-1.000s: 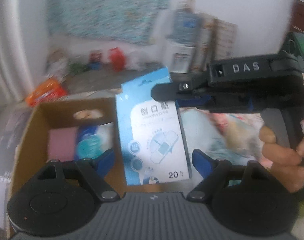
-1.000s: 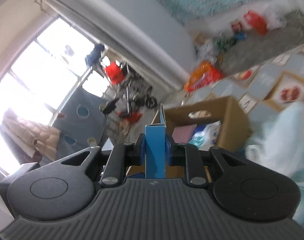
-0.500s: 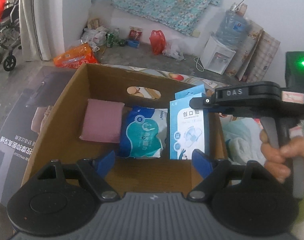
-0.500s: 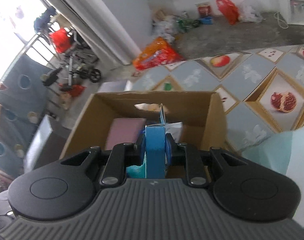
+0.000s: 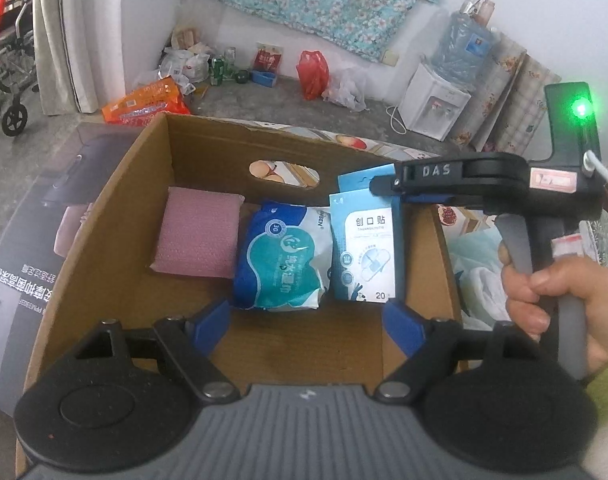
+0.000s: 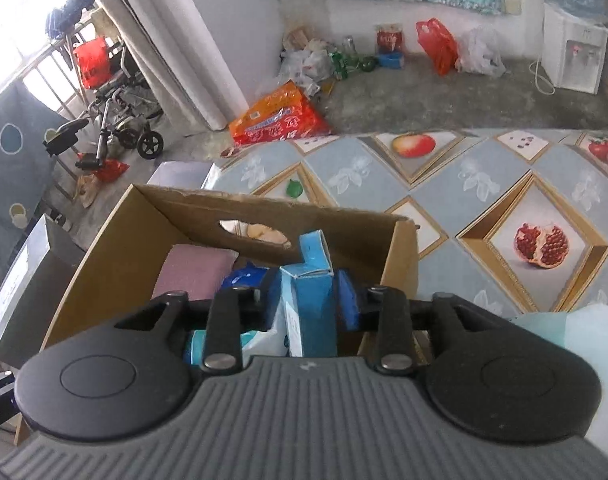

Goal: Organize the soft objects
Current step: 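Withdraw the open right tool from the box back to the pile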

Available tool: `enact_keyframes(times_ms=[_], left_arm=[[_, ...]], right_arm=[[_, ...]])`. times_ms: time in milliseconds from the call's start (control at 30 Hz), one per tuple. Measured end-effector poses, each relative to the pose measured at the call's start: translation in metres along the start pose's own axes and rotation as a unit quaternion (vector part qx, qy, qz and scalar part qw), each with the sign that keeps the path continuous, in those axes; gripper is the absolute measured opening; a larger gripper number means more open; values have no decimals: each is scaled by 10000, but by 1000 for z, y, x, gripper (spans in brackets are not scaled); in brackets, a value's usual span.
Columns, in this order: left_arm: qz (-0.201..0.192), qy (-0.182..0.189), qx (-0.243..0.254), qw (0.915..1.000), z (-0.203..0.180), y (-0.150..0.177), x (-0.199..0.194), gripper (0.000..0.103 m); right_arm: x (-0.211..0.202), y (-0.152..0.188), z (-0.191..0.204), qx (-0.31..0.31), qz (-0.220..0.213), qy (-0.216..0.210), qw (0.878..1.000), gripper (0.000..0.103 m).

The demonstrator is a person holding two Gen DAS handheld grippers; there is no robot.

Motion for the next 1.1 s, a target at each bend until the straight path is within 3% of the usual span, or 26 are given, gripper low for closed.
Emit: enact_keyframes(times_ms=[233, 300, 500, 700, 767, 933, 1100], left_arm=[[-86, -53, 101, 9999, -7, 3, -8, 85], [-118, -65, 118, 9998, -8, 4, -10, 85], [-156, -105, 27, 9998, -3, 5, -14, 85], [-81, -176, -58, 9998, 7, 9, -13, 85], [-73, -200, -74, 9997, 10, 9, -14, 85], [-127, -191, -99, 9997, 15, 8, -18, 85], [-205, -134, 21, 9997, 9, 8, -24, 85]], right_arm=[[-29, -7, -11, 120, -513, 119, 9985, 44], [-40, -6, -10, 88, -564, -12, 9984, 43], [-51, 1, 12, -98, -111, -615, 9980, 41], [-1, -2, 17, -11, 576, 73, 9983, 44], [12, -1, 18, 52, 769, 123, 9969, 46], [15, -3, 27, 93, 805, 151, 9966, 51], [-10, -4, 21, 127, 463, -171, 9987, 52]])
Point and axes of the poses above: each gripper's, at about its wrist camera, not at the fingertips, and x roughly the way its jaws point, z to its left, y to its underside, the point moved 3 cm from there along x, roughly the way its jaws point, and after that the axes turned 12 degrees about y, right-handed, at the moved point
